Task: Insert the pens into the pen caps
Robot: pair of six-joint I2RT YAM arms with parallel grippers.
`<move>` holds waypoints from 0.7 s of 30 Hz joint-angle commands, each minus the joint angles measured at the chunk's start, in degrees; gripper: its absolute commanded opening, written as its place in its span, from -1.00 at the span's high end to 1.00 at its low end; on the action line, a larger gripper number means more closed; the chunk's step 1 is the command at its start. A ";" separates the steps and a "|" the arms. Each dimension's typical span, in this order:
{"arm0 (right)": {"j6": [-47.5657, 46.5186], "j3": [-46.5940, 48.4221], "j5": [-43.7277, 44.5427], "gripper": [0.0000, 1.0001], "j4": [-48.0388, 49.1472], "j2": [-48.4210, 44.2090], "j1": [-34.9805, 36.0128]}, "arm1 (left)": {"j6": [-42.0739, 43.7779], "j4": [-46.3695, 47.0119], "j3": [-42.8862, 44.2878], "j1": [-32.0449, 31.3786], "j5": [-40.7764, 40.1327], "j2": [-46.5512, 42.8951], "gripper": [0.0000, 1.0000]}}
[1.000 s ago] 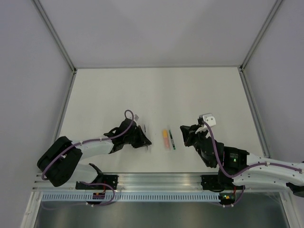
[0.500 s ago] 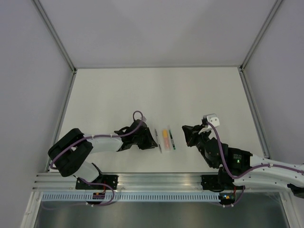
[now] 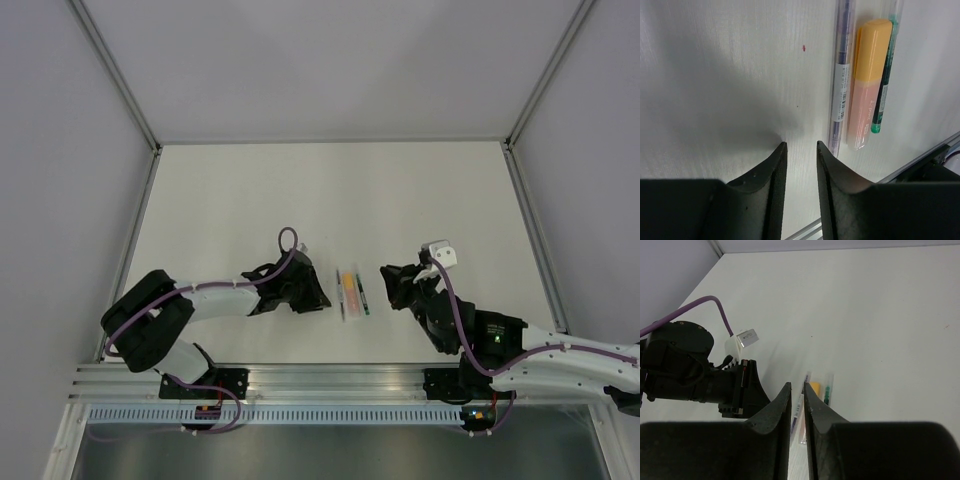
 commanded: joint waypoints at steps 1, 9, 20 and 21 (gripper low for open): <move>-2.16 -0.70 -1.56 0.56 1.63 0.16 -0.10 | 4.19 -3.54 3.33 -0.20 -1.85 -1.89 0.30; -1.73 1.49 -6.49 -0.78 1.28 7.09 -0.18 | 22.19 -3.80 6.76 -0.20 -7.80 -15.78 -0.88; 5.57 0.62 -21.74 -0.96 4.70 12.91 -10.62 | 35.83 7.95 -4.72 -0.20 -12.31 -33.01 -0.99; 5.83 0.00 -23.96 -0.96 5.66 12.30 -11.95 | 36.54 8.84 -5.80 -0.20 -12.22 -35.37 -0.99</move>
